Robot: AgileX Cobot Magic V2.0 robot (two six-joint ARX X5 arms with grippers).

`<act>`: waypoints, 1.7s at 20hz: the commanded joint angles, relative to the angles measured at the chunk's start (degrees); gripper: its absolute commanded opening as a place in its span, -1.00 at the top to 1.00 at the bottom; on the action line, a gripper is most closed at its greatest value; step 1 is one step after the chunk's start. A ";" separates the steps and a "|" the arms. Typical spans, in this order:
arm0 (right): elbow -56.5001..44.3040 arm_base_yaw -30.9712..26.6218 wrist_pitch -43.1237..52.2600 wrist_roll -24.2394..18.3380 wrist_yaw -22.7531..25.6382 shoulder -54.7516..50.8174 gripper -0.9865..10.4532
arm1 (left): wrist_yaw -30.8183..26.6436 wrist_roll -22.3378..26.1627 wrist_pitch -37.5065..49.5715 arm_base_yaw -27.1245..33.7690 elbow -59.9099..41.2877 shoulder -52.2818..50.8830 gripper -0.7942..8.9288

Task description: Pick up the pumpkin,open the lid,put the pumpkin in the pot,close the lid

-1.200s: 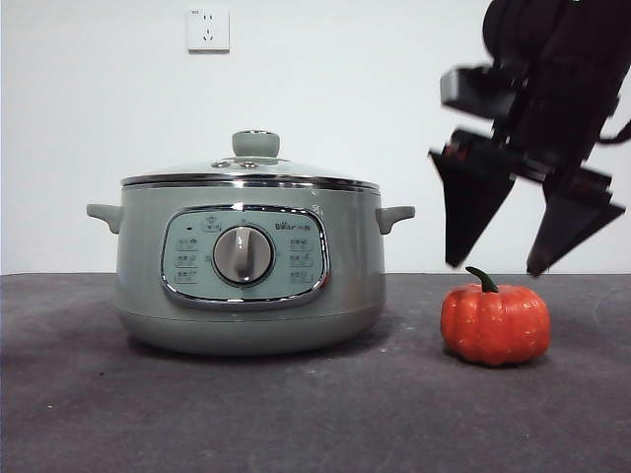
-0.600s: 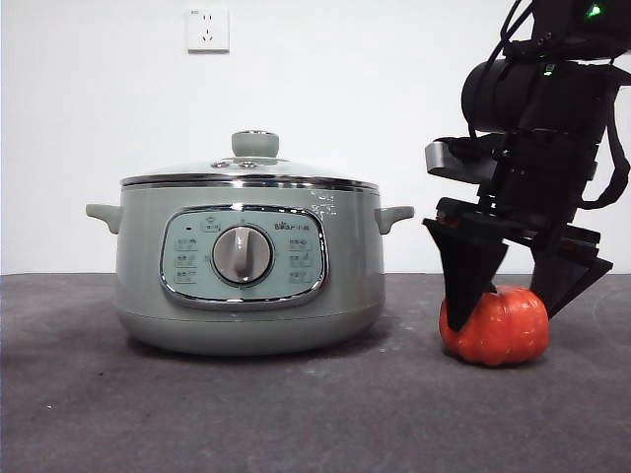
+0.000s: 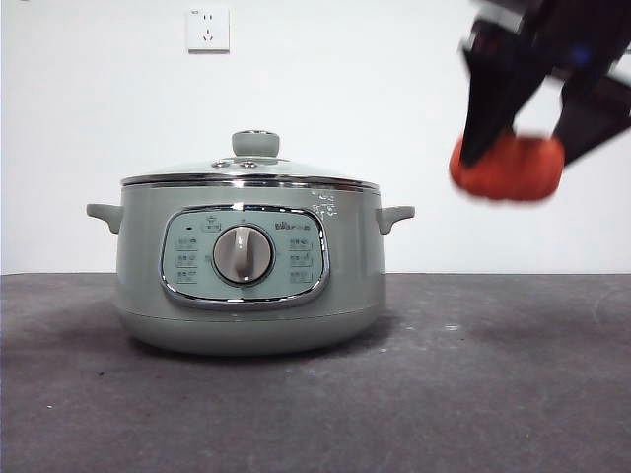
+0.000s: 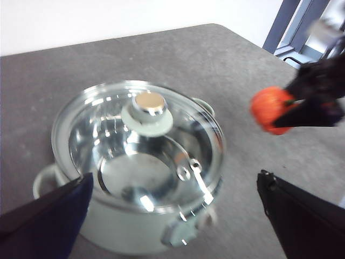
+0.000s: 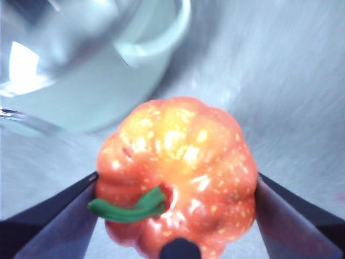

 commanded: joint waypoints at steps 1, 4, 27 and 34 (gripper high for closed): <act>-0.02 0.04 -0.85 1.64 -0.15 -5.53 0.84 | -1.90 0.46 3.45 -2.80 2.89 5.81 -0.65; -0.02 0.04 -2.38 1.90 -0.35 -12.39 0.84 | -4.90 1.01 5.75 -6.36 8.20 15.63 -0.65; -0.02 0.04 -3.34 2.21 -0.35 -21.18 0.84 | -20.22 3.08 19.28 -19.17 16.94 44.04 -0.10; -0.04 0.04 -3.32 2.16 -0.24 -21.18 0.84 | -20.00 2.49 17.79 -19.54 16.94 44.02 0.56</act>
